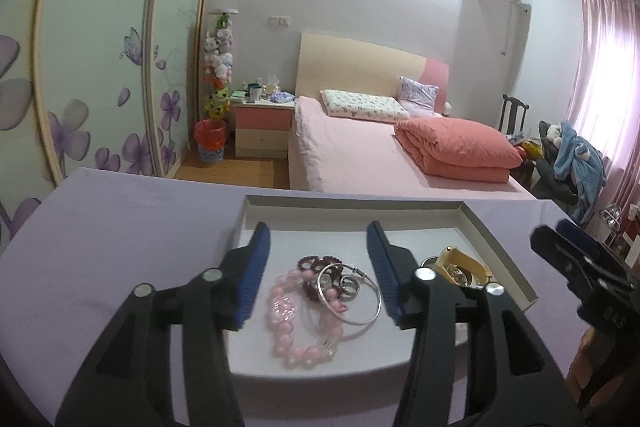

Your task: Organize jewelry

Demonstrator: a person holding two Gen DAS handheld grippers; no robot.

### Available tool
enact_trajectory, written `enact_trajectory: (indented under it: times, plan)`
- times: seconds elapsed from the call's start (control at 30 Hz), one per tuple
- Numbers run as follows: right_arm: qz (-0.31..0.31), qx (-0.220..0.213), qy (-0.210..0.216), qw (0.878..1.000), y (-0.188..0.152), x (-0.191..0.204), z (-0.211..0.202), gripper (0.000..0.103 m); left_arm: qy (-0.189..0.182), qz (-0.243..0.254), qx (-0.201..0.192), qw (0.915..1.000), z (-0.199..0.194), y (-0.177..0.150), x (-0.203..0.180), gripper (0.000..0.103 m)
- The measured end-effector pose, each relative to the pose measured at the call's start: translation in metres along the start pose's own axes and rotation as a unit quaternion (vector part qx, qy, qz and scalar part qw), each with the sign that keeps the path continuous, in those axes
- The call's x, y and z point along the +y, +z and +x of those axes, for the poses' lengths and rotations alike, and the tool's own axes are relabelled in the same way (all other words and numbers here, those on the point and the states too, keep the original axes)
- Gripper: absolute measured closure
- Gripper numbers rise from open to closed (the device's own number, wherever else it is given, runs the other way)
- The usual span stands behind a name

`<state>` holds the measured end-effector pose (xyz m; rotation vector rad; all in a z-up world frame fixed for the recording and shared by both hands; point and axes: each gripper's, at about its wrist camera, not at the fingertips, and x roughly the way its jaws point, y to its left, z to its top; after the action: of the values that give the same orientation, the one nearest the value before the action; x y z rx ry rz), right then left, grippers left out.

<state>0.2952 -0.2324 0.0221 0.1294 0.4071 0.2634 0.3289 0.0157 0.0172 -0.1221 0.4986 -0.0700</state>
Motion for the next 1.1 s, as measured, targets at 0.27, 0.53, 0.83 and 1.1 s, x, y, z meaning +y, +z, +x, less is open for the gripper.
enact_trajectory:
  times: [0.27,0.53,0.83,1.1]
  plan:
    - [0.000,-0.028,-0.016,0.999,-0.002,0.011,-0.043,0.002,0.030,-0.004,-0.054,0.9981,-0.070,-0.006,0.008,0.005]
    - [-0.007,-0.045,-0.020,0.999,-0.021,0.022,-0.095,0.002,0.030,0.001,-0.067,0.9973,-0.143,-0.034,0.010,0.004]
    - [-0.025,-0.045,-0.033,0.998,-0.063,0.038,-0.143,0.002,0.029,0.001,-0.087,0.9958,-0.209,-0.091,0.011,0.004]
    - [-0.028,-0.068,-0.039,0.997,-0.087,0.045,-0.165,0.002,0.048,-0.013,-0.093,0.9945,-0.231,-0.119,0.016,0.004]
